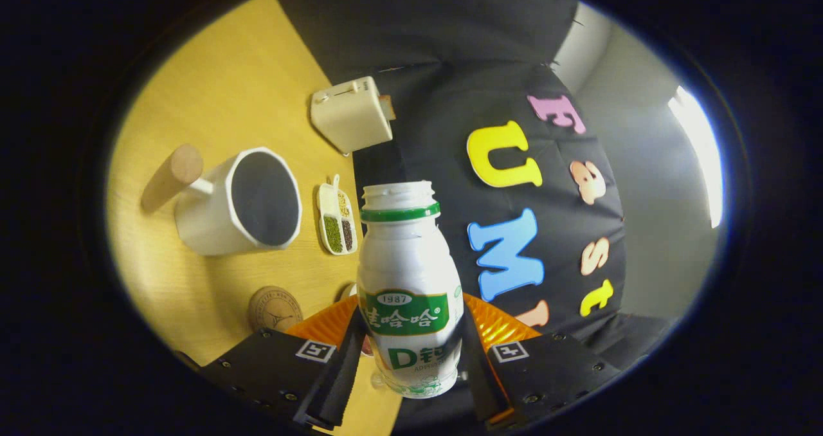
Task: Take the bottle from table, then pour the juice into the cup, finally place the bottle on the coaster
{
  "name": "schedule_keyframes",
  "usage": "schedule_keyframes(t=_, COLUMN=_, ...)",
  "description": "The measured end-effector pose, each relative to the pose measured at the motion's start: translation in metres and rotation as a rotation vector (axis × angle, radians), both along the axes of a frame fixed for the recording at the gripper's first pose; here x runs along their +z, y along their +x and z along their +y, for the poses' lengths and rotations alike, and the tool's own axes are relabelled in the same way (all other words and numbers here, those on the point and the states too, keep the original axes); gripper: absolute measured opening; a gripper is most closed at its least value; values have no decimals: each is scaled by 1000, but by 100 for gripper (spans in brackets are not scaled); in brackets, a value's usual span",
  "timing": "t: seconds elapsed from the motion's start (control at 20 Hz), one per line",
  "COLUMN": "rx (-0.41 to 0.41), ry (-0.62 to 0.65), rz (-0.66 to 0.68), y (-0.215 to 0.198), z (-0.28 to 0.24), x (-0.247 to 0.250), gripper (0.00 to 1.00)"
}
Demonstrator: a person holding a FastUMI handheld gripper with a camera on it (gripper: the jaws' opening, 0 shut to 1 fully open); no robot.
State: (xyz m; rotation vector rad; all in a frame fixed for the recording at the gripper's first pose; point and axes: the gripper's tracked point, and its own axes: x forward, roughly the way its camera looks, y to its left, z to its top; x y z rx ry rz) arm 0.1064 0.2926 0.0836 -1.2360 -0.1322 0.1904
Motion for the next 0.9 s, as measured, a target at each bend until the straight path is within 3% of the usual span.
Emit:
schedule_keyframes(t=0.35, rx=11, ry=559, rz=190, y=16, z=-13, x=-29, gripper=73)
schedule_keyframes(t=0.65, rx=33, ry=877, rz=337, y=34, z=-20, x=-51, gripper=73)
schedule_keyframes(t=0.9, rx=96, ry=1068, rz=406, y=37, z=-9, x=-51, gripper=73)
